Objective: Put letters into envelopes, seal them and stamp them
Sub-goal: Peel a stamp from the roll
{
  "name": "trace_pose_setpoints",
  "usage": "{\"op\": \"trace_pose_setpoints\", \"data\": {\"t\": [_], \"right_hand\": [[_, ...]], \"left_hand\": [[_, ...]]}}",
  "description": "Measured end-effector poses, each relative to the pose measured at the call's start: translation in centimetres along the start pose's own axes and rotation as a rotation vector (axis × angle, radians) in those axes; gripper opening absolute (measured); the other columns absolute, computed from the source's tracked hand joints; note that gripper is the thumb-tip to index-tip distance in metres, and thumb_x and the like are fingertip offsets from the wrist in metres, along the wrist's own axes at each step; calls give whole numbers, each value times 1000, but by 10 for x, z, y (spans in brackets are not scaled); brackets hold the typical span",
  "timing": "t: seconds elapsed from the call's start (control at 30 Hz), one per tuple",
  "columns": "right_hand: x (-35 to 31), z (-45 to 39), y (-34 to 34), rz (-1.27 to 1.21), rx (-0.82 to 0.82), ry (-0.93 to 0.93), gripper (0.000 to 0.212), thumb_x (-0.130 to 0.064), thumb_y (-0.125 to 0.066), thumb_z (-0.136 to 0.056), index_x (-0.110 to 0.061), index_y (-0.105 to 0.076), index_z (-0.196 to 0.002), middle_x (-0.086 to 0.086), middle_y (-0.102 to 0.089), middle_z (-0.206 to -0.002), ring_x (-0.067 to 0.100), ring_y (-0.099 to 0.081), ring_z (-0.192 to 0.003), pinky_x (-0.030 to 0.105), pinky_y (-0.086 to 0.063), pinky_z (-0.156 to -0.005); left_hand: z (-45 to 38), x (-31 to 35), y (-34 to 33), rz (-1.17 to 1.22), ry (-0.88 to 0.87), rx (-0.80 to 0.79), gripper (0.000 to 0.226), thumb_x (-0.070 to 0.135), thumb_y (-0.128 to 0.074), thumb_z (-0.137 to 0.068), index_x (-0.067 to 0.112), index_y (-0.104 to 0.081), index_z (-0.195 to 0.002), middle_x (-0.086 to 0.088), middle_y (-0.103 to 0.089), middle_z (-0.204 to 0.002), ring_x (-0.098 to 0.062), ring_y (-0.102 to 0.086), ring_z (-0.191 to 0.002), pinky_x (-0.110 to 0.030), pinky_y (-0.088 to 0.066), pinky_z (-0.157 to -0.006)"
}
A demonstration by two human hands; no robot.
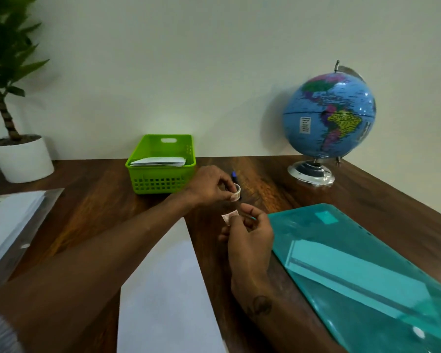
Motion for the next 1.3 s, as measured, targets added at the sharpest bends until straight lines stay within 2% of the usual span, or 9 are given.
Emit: {"op": "trace_pose_setpoints", "data": {"t": [0.17,0.33,0.6,0.73,0.83,0.9,1.1,1.2,1.3], "right_hand": [[2,0,-3,61,-18,30,20,-10,-63,-99,-28,-63,-108,0,-71,-95,17,-70,-74,30,-62,-61],[4,1,-7,92,-32,62,20,-13,-65,-99,-31,-62,-107,-2,-71,-100,23,-72,-90,49,-63,-80],[3,2,-9,125,-44,74,20,-16,-64,-99,-34,-64,-105,-8,-70,-98,18,-71,-89,49,-63,-80],[6,3,-9,144,-62,84,18,-15,-64,-99,-32,-64,-104,-8,-70,-97,16,-71,-88,47,-63,-80],[6,6,-9,191,-80,152,20,-13,-65,-98,-33,-63,-100,-11,-68,-93,9,-69,-84,35,-63,-76],[5,6,-9,206,-84,187,20,-11,-65,-98,-32,-63,-98,-14,-66,-90,0,-66,-86,23,-59,-72],[6,4,-10,224,-74,204,15,-12,-65,-97,-26,-64,-102,-15,-64,-92,-3,-63,-88,14,-55,-73],[7,5,-9,222,-62,198,16,-13,-63,-99,-26,-65,-108,-17,-65,-95,1,-65,-87,18,-57,-77],[6,5,-9,192,-60,161,16,-16,-63,-100,-24,-68,-112,-10,-69,-98,12,-70,-88,39,-63,-79]], "left_hand": [[-20,-8,-10,-18,34,38,16,21,-86,-75,17,-83,-89,-4,-77,-91,-15,-66,-82,-10,-34,-60],[-38,-20,-13,19,198,141,16,22,-86,-74,19,-82,-89,-2,-78,-95,-14,-69,-81,-22,-48,-69],[-42,-13,-31,8,154,206,17,23,-83,-80,17,-81,-96,-3,-77,-105,-13,-66,-87,-19,-44,-68],[-51,3,-36,24,88,106,25,26,-83,-80,17,-80,-103,-3,-74,-109,-8,-58,-88,-10,-36,-62],[-58,9,-45,32,110,31,23,23,-83,-82,17,-79,-104,-2,-73,-115,-9,-59,-97,-14,-44,-71],[-62,11,-51,17,119,-15,23,22,-81,-83,16,-79,-105,-2,-73,-116,-6,-57,-95,-9,-40,-65],[-67,5,-58,36,158,-33,24,24,-80,-85,17,-78,-108,-3,-73,-118,-5,-56,-92,-7,-36,-60],[-65,4,-54,62,155,-41,26,29,-79,-85,18,-78,-109,-3,-73,-115,-6,-58,-91,-8,-38,-60],[-59,8,-38,163,176,-3,28,30,-78,-86,15,-76,-110,-3,-74,-113,-14,-67,-103,-16,-48,-71]]}}
Point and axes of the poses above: each hand's wrist, its own z-axis away from the middle knuckle, its own y-axis out of the back of the hand, x = y × z, the point moved 3 cm from there along -z, towards the middle knuckle
